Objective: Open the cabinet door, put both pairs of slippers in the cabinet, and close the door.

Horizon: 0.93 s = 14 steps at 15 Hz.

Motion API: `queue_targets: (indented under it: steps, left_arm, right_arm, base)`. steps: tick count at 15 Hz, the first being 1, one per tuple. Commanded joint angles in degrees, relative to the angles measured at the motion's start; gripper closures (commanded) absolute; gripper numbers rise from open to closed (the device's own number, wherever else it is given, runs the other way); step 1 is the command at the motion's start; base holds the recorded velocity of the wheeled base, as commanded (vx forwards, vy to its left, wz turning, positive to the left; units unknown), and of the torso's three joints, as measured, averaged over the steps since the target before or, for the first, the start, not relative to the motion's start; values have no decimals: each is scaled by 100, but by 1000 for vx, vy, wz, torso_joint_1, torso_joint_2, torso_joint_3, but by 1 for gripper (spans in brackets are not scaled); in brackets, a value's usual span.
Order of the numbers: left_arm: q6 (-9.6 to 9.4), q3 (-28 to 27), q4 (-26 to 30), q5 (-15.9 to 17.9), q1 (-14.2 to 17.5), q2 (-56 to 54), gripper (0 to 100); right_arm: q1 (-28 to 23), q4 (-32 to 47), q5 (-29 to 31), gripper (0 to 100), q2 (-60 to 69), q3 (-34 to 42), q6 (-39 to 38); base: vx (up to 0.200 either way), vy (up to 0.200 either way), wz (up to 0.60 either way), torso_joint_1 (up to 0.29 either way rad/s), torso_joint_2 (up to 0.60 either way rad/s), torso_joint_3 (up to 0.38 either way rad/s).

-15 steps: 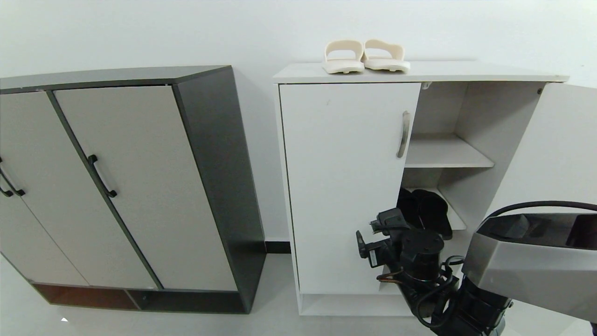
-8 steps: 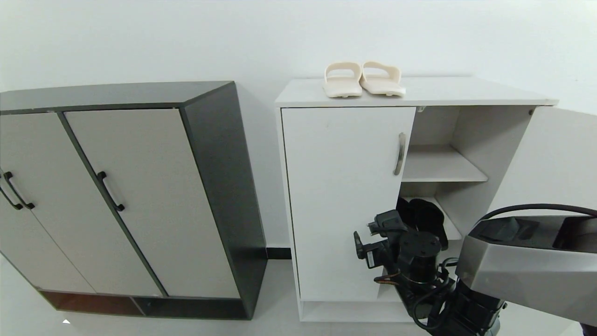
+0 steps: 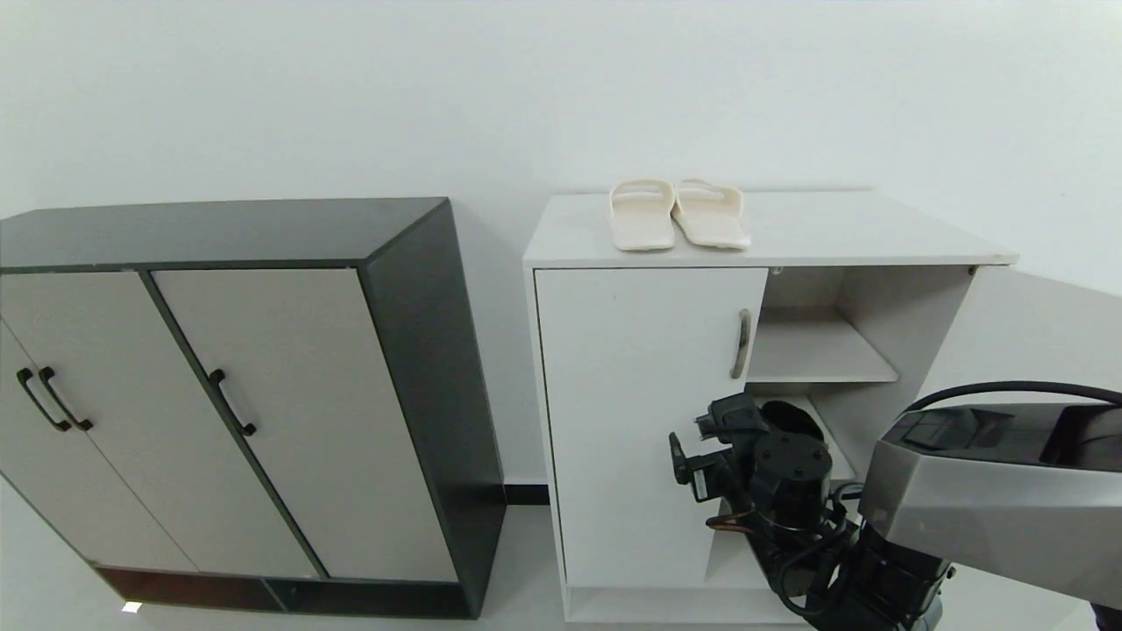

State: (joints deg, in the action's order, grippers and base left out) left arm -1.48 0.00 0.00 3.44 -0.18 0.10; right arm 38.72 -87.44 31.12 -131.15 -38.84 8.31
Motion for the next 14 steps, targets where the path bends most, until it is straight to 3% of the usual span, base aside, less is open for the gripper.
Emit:
queue_targets:
  steps: [1, 14]
  left_arm:
    - [-2, 0, 0, -1, 1, -1, 100]
    - [-2, 0, 0, -1, 1, -1, 100]
  right_arm:
    - [4, -1, -1, 0, -16, -1, 4]
    - [-5, -10, 8, 0, -16, -1, 4]
  base:
    - [0, 0, 0, 154, -481, -320]
    - [0, 0, 0, 205, -520, -316]
